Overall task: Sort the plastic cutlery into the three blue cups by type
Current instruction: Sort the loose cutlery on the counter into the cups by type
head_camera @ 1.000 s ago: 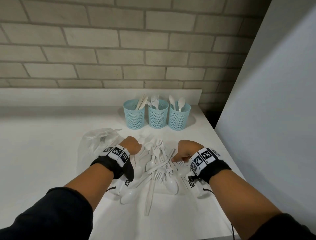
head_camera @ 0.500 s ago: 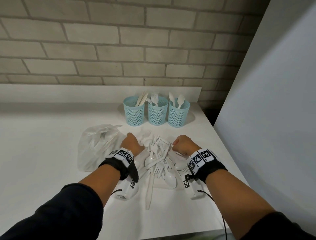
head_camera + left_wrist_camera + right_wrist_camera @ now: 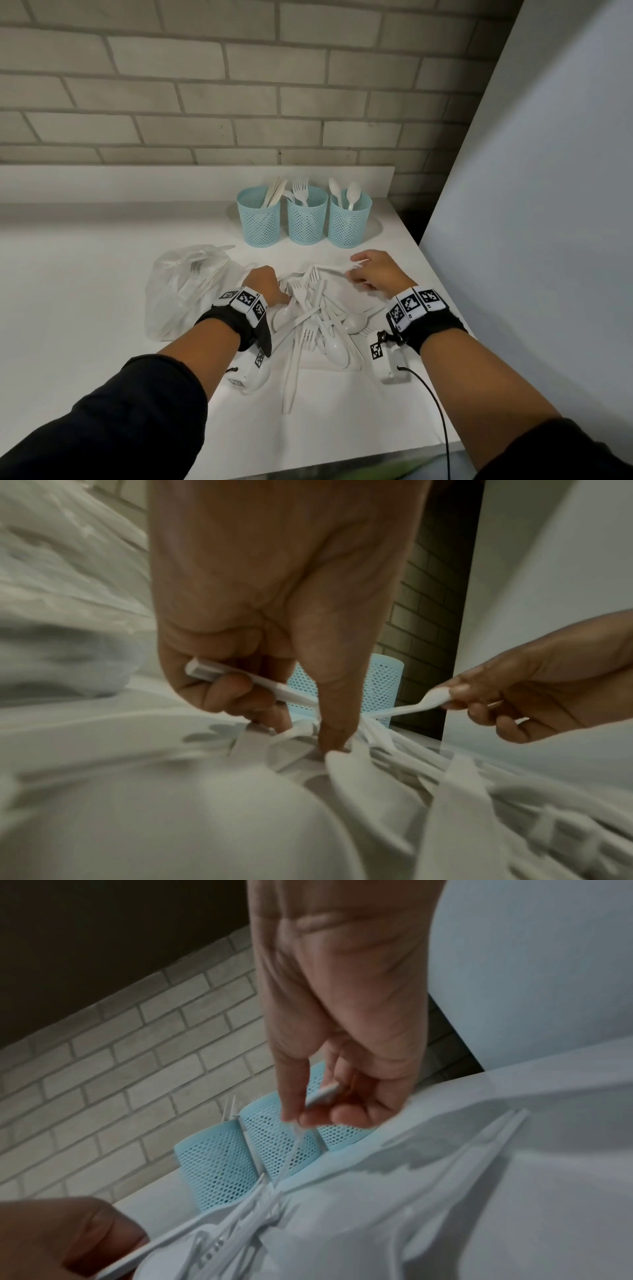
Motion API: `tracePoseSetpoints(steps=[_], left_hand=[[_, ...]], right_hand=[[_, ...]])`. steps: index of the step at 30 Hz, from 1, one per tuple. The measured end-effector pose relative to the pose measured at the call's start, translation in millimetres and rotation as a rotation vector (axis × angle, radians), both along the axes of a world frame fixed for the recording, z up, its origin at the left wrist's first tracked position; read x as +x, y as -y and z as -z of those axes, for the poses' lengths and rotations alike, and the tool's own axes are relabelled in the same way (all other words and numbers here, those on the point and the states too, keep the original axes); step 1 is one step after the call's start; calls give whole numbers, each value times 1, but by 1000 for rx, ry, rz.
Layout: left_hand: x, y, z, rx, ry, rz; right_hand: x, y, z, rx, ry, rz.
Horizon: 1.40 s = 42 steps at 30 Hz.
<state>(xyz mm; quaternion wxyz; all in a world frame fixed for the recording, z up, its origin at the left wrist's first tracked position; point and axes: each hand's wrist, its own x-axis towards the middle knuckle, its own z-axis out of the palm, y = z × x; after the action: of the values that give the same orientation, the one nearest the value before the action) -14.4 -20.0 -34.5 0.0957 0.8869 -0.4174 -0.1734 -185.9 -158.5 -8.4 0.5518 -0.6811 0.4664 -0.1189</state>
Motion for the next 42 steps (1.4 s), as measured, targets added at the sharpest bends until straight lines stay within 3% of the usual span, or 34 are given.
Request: tracePoseSetpoints(steps=[7, 11, 14, 18, 23, 25, 29, 34, 42], left_hand=[[0, 4, 1, -11, -12, -3], [-1, 6, 0, -15, 47, 0], [0, 6, 1, -17, 83, -23], [3, 6, 3, -59, 17, -86], [4, 6, 5, -125, -45, -126], [4, 6, 6, -149, -65, -140], [5, 6, 7, -203, -128, -177], [9, 8, 2, -150, -164, -178], [15, 11, 2, -118, -272, -174]], right_hand=[[-7, 1, -8, 248, 588, 277], [-3, 0, -18, 269, 774, 352], [-2, -3, -26, 164, 798, 303], [-8, -5, -31, -37, 492, -10], [-20, -6, -27, -389, -566, -647], [-24, -7, -19, -407, -776, -729], [-28, -11, 1, -500, -723, -672], [-25, -15, -8, -486, -603, -593], [-9, -37, -2, -456, -706, -692]])
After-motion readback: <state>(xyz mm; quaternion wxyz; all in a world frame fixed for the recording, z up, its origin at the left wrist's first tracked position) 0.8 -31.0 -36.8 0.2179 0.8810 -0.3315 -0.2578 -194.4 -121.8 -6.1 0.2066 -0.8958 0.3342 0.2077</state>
